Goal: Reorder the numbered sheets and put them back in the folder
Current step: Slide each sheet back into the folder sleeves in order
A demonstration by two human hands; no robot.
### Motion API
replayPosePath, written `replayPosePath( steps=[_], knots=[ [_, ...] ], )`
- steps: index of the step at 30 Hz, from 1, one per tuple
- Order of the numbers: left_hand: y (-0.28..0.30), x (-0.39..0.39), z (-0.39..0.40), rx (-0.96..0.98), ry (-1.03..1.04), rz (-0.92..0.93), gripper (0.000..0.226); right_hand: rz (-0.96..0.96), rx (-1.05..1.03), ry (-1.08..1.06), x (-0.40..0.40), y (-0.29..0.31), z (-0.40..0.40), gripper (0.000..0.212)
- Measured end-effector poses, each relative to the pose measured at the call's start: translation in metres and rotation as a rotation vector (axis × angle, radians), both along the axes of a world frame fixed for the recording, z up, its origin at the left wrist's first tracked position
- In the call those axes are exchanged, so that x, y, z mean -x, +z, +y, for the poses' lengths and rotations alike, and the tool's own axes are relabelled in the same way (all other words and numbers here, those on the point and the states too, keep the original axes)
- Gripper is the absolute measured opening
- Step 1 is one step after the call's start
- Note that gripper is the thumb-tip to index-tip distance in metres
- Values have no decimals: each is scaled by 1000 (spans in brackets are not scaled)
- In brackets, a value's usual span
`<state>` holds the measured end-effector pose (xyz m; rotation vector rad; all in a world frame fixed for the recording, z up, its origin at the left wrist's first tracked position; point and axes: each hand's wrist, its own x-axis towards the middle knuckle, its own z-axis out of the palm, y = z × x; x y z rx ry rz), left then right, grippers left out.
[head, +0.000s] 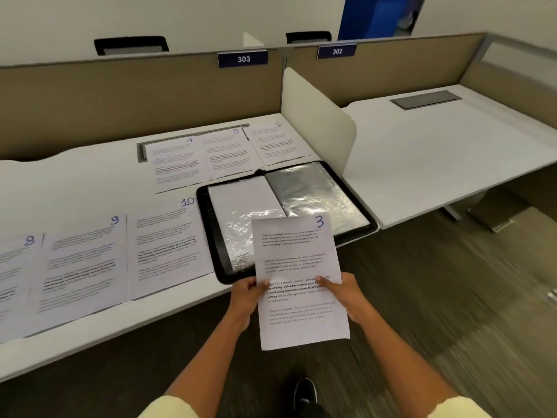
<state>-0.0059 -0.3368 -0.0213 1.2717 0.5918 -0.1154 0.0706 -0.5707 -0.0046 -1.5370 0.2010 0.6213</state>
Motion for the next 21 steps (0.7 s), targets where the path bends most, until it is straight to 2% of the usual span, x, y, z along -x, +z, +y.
replayPosePath(
  steps=[4, 7, 9, 11, 21],
  knots=[
    [-1, -6, -15, -59, -98, 10, 21, 5, 28, -8, -8, -3, -21, 31],
    [1, -21, -25, -264, -120, 53, 22, 9, 33, -9, -20, -5, -38, 31],
    [2, -35, -31, -421, -73, 97, 24, 16, 43, 1, -31, -7, -51, 31],
    [2, -52, -39, -495, -18, 112, 25, 20, 48, 21, -45, -10, -68, 31],
    [-3, -139, -76, -866, -100, -7, 11, 70, 65, 116, -108, -16, -150, 30]
  ],
)
